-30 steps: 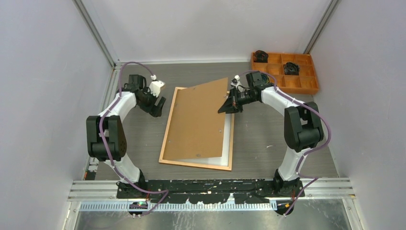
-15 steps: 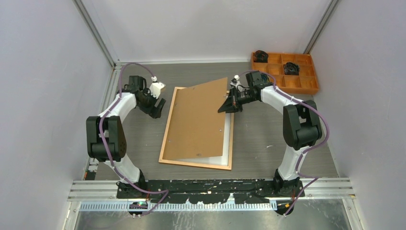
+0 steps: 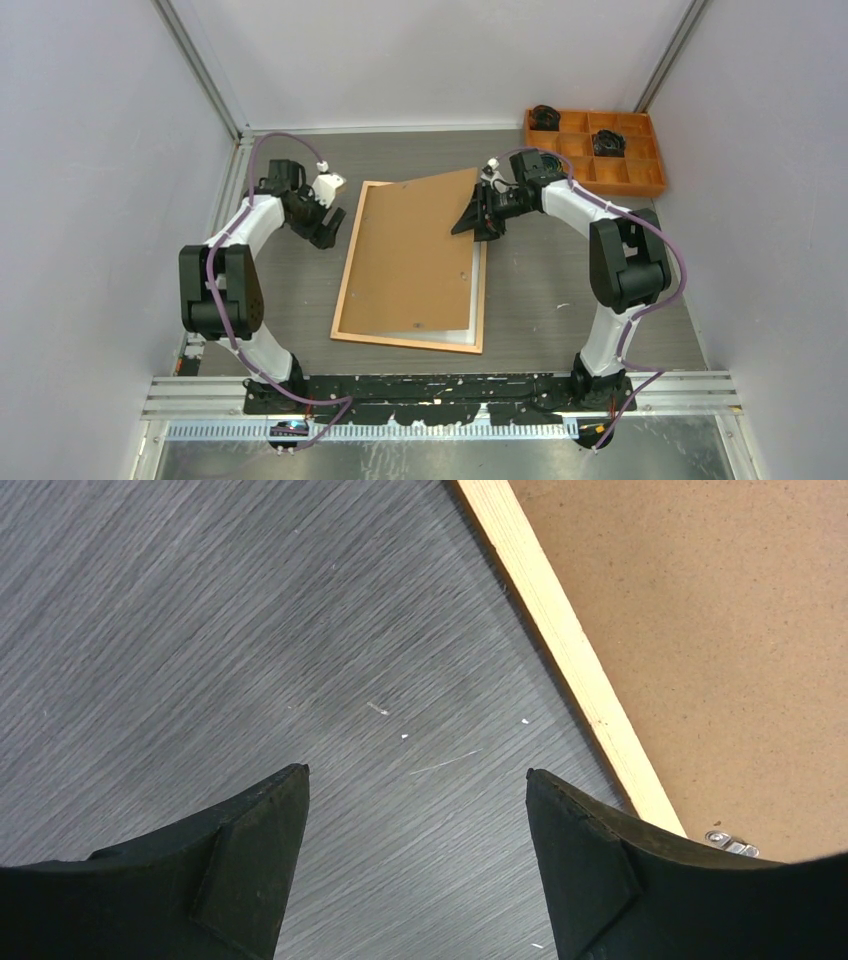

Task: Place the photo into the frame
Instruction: Turn over the photo frame item on the photo frame.

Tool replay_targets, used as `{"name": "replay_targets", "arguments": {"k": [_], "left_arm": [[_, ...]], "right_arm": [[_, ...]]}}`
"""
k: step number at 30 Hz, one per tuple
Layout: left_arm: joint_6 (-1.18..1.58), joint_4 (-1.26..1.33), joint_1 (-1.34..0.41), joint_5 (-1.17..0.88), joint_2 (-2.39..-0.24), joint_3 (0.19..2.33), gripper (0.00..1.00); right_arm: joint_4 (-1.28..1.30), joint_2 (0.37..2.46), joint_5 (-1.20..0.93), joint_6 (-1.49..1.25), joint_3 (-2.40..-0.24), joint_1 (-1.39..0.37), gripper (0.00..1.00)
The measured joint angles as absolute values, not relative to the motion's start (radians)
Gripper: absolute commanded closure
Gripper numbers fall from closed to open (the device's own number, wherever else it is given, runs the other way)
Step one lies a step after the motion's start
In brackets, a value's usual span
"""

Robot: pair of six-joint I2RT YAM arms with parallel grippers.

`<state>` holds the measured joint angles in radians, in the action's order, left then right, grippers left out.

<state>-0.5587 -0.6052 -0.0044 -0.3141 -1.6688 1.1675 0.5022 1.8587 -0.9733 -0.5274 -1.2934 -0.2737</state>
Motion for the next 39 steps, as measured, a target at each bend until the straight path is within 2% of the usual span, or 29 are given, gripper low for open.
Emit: {"name": "replay_targets", "arguments": {"k": [3, 5, 6, 27, 31, 35, 39], "left_arm": [[-0.561, -0.605, -0.004, -0.313, -1.662, 1.166, 0.19], [-0.563, -0.605, -0.004, -0.309, -1.660, 1.163, 0.19], [-0.563, -0.605, -0.004, -0.306, -1.658, 1.160, 0.19], [-0.585, -0.604, -0.004, -0.275, -1.631, 1.121, 0.18], [-0.587, -0.604, -0.004, -0.267, -1.620, 1.112, 0.13], [-0.588, -0.604, -0.002, -0.259, -1.614, 1.111, 0.01], [-0.583, -0.604, 0.019, -0.260, -1.614, 1.111, 0.00]], "right_arm": [[0.506, 1.859, -0.936, -0.530, -1.293, -0.279, 0.27], [0.506, 1.859, -0.909, -0.531, -1.293, -0.285, 0.02], [0.506, 1.859, -0.893, -0.531, -1.293, -0.289, 0.00], [0.763, 1.857, -0.415, -0.525, -1.405, -0.414, 0.00], [0.814, 1.857, -0.344, -0.522, -1.452, -0.435, 0.00], [0.856, 1.848, -0.266, -0.520, -1.472, -0.456, 0.00], [0.864, 1.791, -0.199, -0.542, -1.455, -0.467, 0.00]]}}
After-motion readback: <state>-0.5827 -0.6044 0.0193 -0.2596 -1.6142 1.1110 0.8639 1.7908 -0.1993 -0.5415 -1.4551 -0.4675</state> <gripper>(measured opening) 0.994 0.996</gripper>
